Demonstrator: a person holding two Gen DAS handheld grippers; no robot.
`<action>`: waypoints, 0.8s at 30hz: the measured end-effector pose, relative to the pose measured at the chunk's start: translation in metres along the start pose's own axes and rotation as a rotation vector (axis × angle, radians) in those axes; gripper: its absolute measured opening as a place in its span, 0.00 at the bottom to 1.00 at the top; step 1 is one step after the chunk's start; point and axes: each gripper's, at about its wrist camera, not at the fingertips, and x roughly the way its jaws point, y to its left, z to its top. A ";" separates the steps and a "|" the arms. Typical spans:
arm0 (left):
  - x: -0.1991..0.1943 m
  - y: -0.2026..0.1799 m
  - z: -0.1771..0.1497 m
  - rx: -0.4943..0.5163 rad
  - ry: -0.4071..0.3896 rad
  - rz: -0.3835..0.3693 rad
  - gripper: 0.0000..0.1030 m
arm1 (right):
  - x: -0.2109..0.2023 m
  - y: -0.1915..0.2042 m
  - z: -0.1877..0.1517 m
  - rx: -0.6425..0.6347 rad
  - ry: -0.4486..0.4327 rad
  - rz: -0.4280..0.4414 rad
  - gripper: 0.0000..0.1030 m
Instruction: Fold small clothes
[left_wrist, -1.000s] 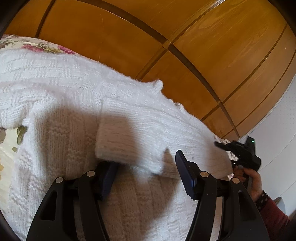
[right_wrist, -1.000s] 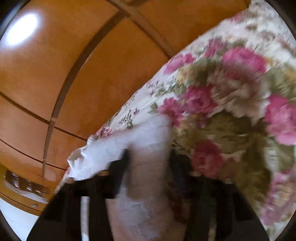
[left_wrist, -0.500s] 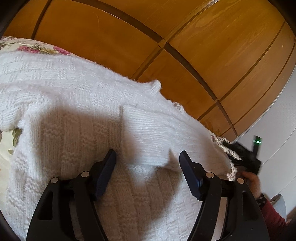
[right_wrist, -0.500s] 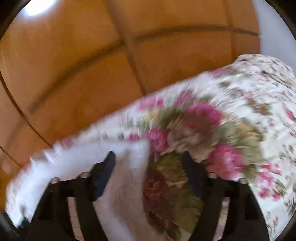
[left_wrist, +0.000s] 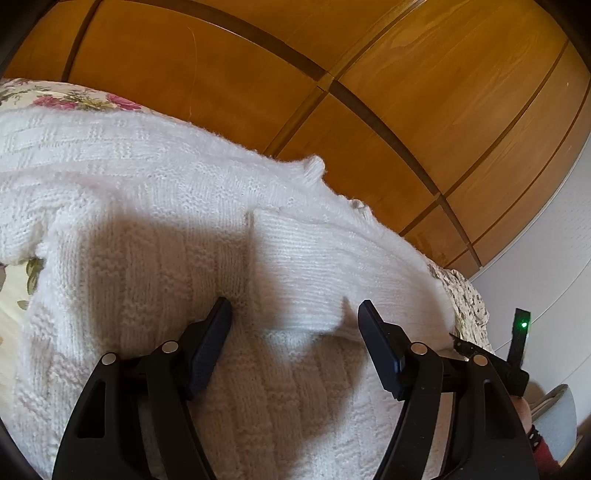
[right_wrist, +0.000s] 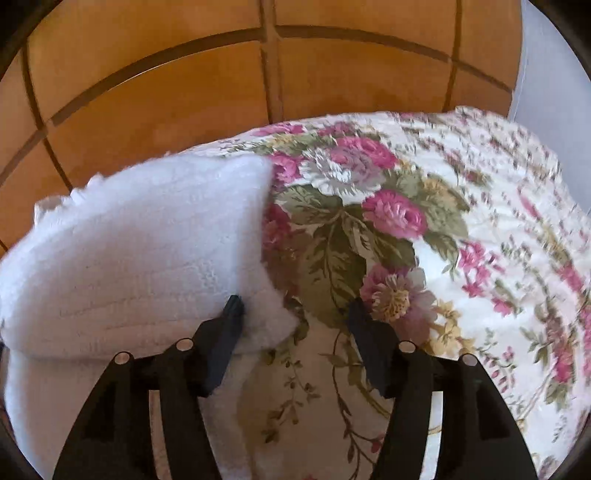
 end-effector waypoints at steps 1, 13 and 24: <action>0.001 0.000 0.001 0.000 0.001 0.000 0.68 | -0.008 0.001 0.000 0.001 -0.008 -0.027 0.67; 0.001 -0.001 0.002 0.005 0.011 -0.016 0.75 | -0.066 0.051 -0.080 -0.063 -0.065 -0.053 0.97; -0.050 0.007 -0.006 -0.062 -0.003 0.037 0.88 | -0.056 0.046 -0.083 -0.044 -0.060 -0.075 0.98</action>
